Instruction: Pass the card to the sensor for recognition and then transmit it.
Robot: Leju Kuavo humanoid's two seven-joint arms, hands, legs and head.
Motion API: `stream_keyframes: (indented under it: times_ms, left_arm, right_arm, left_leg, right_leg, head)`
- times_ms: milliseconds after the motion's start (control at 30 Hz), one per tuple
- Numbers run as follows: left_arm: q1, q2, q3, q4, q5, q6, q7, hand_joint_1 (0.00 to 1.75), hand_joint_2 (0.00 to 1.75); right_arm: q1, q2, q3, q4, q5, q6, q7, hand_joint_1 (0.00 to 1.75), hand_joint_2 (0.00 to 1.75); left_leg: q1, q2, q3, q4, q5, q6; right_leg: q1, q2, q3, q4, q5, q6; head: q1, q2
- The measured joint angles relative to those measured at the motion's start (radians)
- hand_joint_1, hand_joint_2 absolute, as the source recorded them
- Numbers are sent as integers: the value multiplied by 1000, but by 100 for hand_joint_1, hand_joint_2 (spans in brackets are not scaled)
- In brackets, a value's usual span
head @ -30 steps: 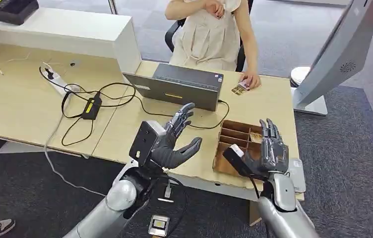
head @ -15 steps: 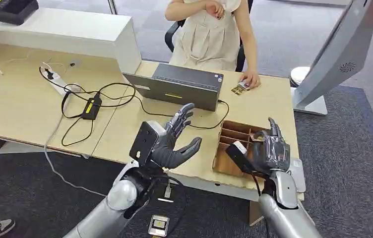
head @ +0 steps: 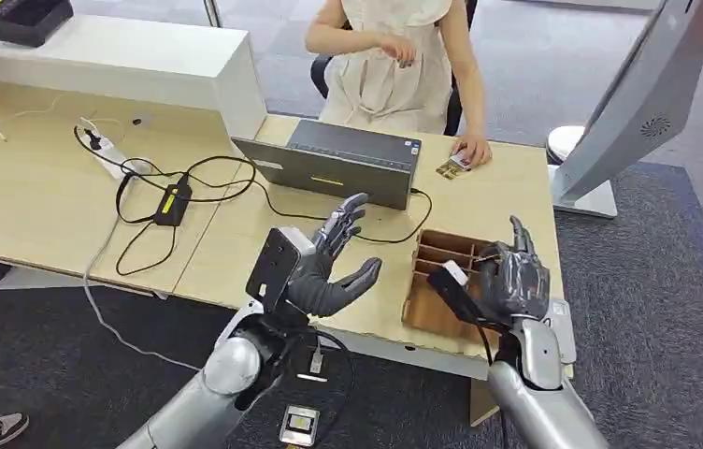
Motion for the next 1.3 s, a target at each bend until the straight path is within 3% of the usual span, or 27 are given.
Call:
stream_keyframes:
  times_ms: [233,467,800,1000,1167,1300]
  left_arm:
    - [-10,-13,-4,26,1,-8,-28,0,175]
    - [-23,-32,-6,60,8,-27,-52,0,175]
    - [-35,-48,-9,91,11,-31,-54,0,175]
    - [-41,-53,-18,97,27,-46,-57,0,175]
    - [-52,-57,-29,98,46,-73,-54,0,175]
    - [-60,-64,-39,104,50,-88,-54,0,175]
  right_arm:
    - [-39,-4,-6,-70,17,-66,-28,175,175]
    - [-111,-24,-32,-173,43,-62,-29,175,175]
    - [-126,-41,-51,-229,37,-50,-24,175,175]
    - [-169,-42,-55,-206,-9,22,-60,175,175]
    - [-291,-29,-51,-116,-83,127,-101,175,175]
    - [-395,-3,-45,-27,-111,203,-91,175,175]
  left_leg:
    - [0,0,0,0,0,0]
    - [0,0,1,1,0,0]
    - [0,0,0,0,0,0]
    - [0,0,0,0,0,0]
    - [0,0,0,0,0,0]
    - [0,0,0,0,0,0]
  right_leg:
    - [0,0,0,0,0,0]
    - [0,0,0,0,0,0]
    - [0,0,0,0,0,0]
    - [0,0,0,0,0,0]
    - [0,0,0,0,1,0]
    - [0,0,0,1,0,0]
  head:
    - [0,0]
    - [0,0]
    - [0,0]
    - [0,0]
    - [0,0]
    - [0,0]
